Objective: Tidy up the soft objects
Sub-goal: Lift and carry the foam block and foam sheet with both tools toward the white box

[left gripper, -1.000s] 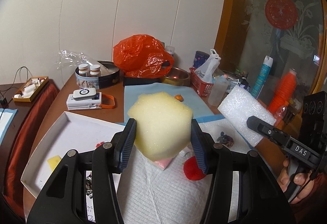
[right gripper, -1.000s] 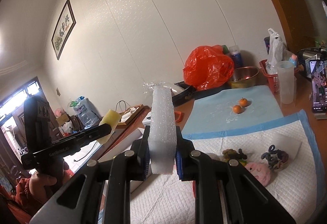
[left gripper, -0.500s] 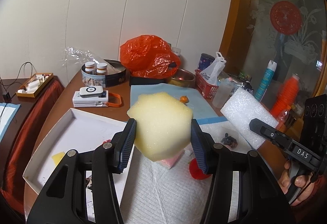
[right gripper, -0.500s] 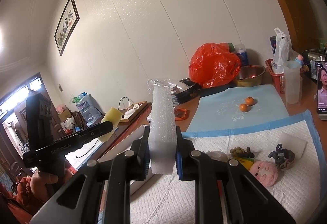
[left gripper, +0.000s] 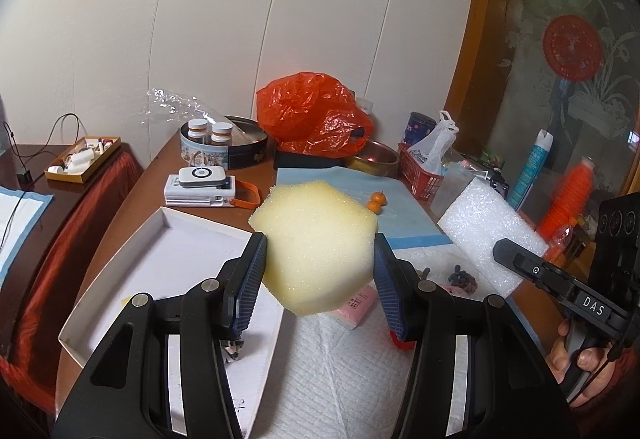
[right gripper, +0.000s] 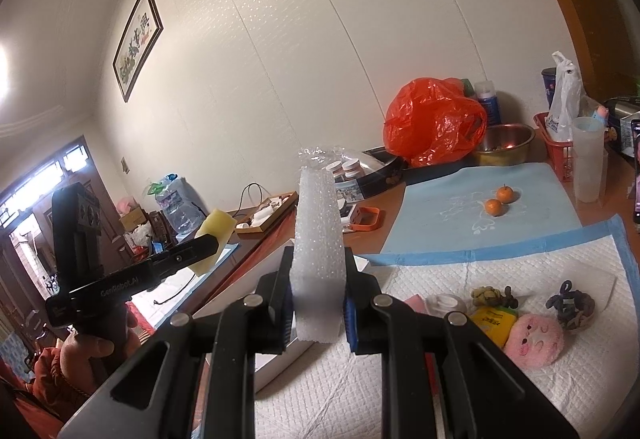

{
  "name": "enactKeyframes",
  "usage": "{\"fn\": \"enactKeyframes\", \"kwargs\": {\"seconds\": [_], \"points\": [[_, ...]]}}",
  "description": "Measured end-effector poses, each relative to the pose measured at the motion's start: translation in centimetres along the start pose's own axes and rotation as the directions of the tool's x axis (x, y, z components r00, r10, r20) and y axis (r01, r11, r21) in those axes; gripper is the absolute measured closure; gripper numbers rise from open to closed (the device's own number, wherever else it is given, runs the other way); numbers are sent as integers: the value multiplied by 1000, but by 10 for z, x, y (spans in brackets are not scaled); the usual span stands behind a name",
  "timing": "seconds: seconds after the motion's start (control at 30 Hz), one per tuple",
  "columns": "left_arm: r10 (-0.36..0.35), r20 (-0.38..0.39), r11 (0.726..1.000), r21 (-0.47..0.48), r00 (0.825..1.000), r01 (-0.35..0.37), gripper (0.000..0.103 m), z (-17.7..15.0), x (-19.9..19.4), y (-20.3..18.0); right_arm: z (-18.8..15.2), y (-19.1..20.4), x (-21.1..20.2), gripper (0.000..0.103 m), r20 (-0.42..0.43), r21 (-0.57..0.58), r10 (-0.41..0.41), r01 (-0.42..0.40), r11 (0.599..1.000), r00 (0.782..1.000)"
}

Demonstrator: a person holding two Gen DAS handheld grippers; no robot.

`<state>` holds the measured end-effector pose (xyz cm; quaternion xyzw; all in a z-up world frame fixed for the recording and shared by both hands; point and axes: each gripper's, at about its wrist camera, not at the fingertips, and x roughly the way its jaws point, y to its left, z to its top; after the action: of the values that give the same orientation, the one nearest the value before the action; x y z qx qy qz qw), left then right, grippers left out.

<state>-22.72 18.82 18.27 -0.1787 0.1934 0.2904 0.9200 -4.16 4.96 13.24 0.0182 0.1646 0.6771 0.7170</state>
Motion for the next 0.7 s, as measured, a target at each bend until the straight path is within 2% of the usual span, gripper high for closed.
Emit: {"fn": "enactKeyframes", "kwargs": {"seconds": [0.43,0.7], "points": [[27,19,999,-17,999,-27,51,6,-9,24,2,15,12,84,-8,-33,-3,3,999,1000],[49,97,999,-18,994,-47,51,41,-26,45,30,31,26,84,21,-62,14,-13,998,1000]]}}
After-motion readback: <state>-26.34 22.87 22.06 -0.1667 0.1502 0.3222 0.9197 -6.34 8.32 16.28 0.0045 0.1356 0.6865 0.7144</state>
